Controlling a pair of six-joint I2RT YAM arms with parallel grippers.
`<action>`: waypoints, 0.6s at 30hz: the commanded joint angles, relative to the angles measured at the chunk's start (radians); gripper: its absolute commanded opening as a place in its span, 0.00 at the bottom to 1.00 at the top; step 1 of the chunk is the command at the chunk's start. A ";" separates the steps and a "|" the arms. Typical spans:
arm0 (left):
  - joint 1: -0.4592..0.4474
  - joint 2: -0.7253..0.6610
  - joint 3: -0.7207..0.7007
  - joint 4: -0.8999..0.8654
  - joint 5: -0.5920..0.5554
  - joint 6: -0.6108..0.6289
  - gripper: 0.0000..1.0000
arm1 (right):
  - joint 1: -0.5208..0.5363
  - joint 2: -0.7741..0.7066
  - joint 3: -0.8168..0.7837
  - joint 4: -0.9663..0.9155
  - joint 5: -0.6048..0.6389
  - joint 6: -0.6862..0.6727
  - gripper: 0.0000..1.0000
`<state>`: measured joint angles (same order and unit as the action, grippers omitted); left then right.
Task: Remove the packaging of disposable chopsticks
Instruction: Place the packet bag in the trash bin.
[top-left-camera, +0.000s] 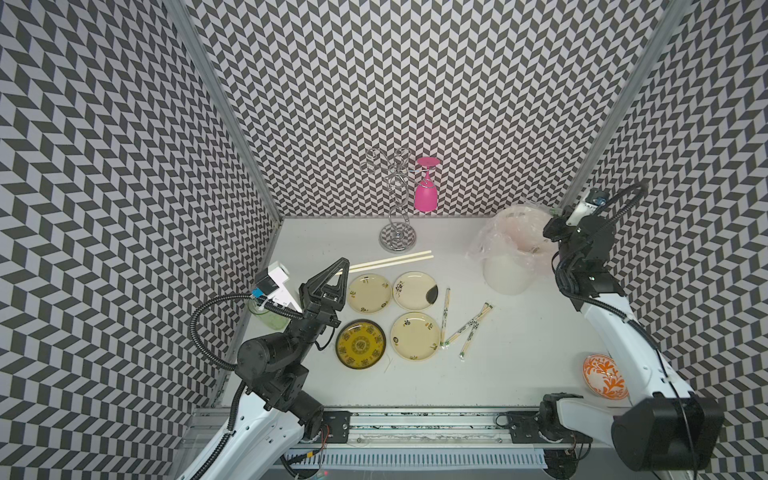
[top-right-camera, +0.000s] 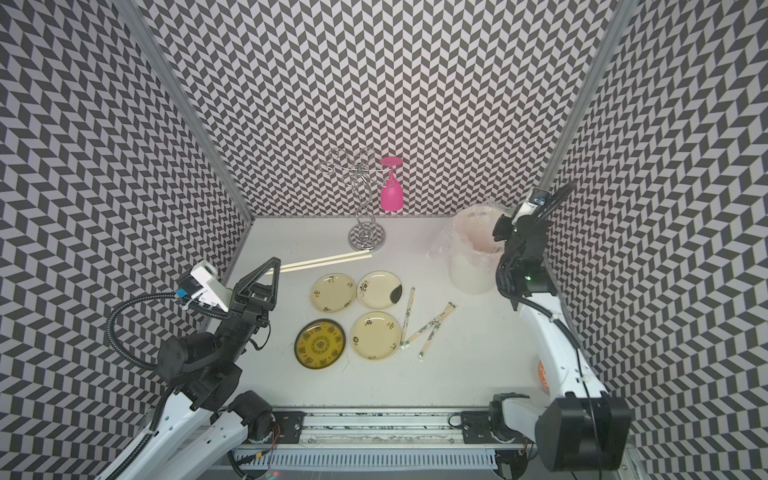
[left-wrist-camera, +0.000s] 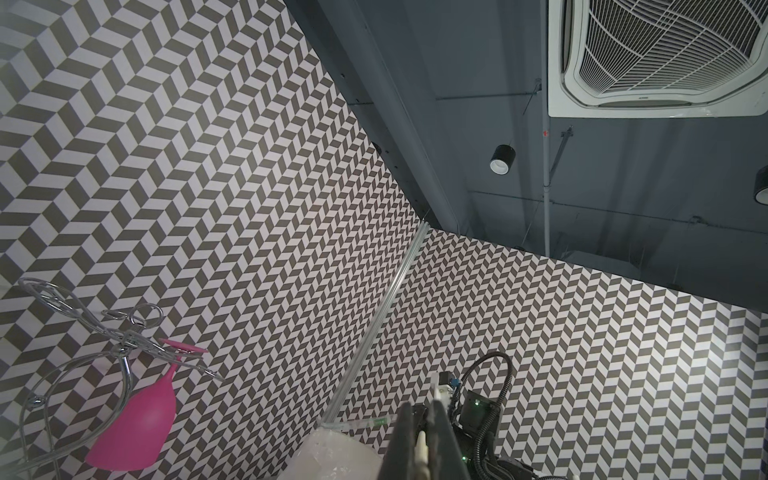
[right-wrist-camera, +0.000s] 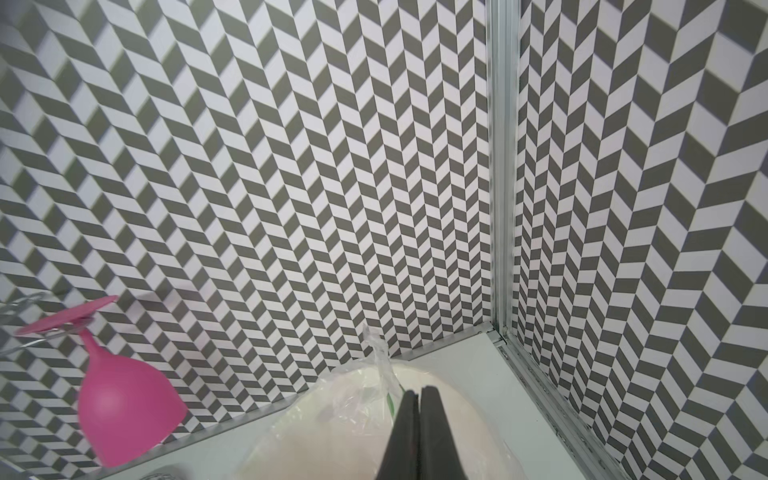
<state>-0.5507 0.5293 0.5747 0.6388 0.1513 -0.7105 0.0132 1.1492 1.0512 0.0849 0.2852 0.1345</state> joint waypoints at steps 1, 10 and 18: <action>0.005 -0.002 0.005 -0.003 -0.008 0.005 0.00 | 0.010 -0.097 0.013 0.037 -0.048 0.030 0.00; 0.005 -0.003 -0.011 0.005 0.002 -0.009 0.00 | 0.010 -0.146 0.107 -0.221 -0.030 0.005 0.00; 0.005 -0.011 -0.011 -0.010 0.020 -0.010 0.00 | 0.010 -0.134 0.112 -0.339 -0.060 -0.013 0.00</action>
<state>-0.5507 0.5285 0.5735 0.6296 0.1593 -0.7128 0.0174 1.0206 1.1549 -0.2176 0.2420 0.1318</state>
